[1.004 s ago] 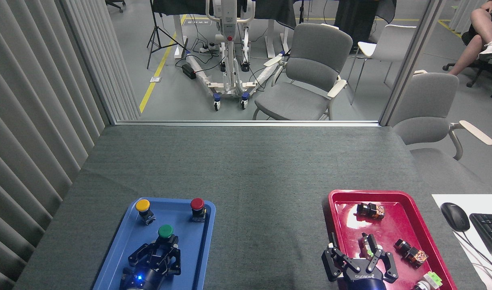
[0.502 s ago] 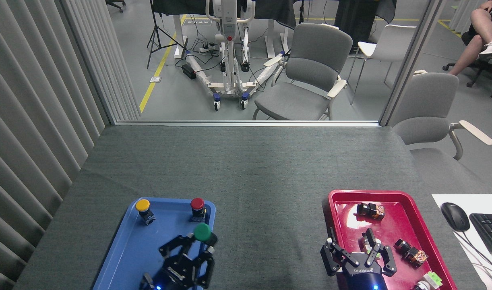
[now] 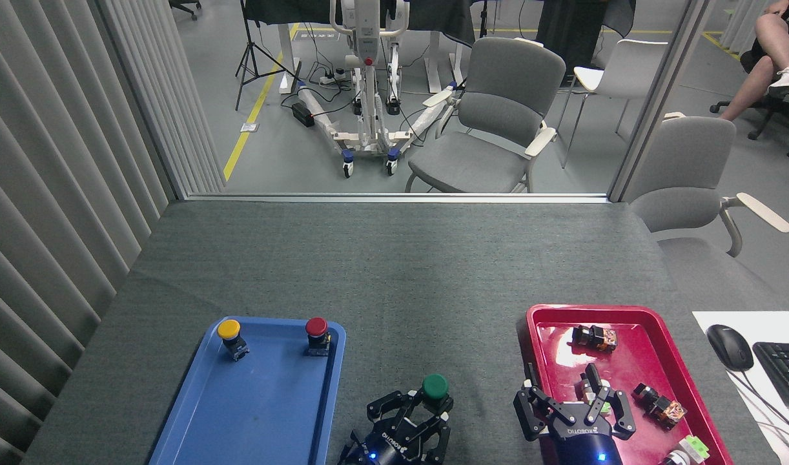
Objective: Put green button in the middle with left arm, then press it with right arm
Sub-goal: 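Carry the green button off the tray toward the table middle, then set the green button on the table and open the left gripper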
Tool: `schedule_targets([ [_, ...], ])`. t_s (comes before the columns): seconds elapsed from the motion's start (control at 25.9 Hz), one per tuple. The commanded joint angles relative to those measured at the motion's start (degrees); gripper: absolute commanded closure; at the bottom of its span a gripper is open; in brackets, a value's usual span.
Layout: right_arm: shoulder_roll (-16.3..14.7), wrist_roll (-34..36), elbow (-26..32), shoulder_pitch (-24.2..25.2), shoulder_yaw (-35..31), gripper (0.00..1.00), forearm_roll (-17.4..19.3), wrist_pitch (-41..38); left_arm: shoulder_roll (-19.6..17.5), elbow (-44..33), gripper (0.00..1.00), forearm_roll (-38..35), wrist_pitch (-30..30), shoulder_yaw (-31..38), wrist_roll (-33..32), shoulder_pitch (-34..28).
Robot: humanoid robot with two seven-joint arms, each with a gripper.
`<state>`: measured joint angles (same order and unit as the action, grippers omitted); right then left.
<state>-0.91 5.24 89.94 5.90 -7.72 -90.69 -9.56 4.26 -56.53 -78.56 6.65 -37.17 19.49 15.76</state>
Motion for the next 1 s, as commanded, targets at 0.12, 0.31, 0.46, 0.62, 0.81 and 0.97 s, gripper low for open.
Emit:
schedule_targets([
  [0.12, 0.56, 0.04, -0.02, -0.19, 0.51, 0.04, -0.02, 0.15, 3.47, 6.34, 1.00, -2.56, -8.41, -1.50, 2.40, 3.23],
  [0.31, 0.47, 0.04, -0.29, -0.36, 1.21, 0.04, -0.10, 0.15, 3.38, 7.66, 1.00, -2.47, -8.58, -3.43, 1.87, 3.67],
  [0.46, 0.47, 0.13, -1.34, -0.54, 1.39, 0.04, -0.10, 0.15, 3.38, 8.63, 1.00, -1.94, -10.43, -3.35, -1.64, 3.67],
  [0.62, 0.47, 0.13, -2.13, -0.71, 1.47, 0.04, -0.10, 0.15, 3.38, 9.95, 1.00, -1.94, -11.13, -3.08, -3.23, 3.67],
  [0.81, 0.38, 0.13, -2.22, -1.50, 2.35, 0.04, -0.10, 0.24, 3.38, 12.58, 0.29, -1.77, -11.13, -2.55, -3.14, 3.58],
  [0.97, 0.29, 0.13, -2.57, -1.59, 2.62, 0.04, -0.10, 0.42, 3.38, 11.62, 0.03, -1.68, -11.13, -2.64, -2.52, 3.58],
])
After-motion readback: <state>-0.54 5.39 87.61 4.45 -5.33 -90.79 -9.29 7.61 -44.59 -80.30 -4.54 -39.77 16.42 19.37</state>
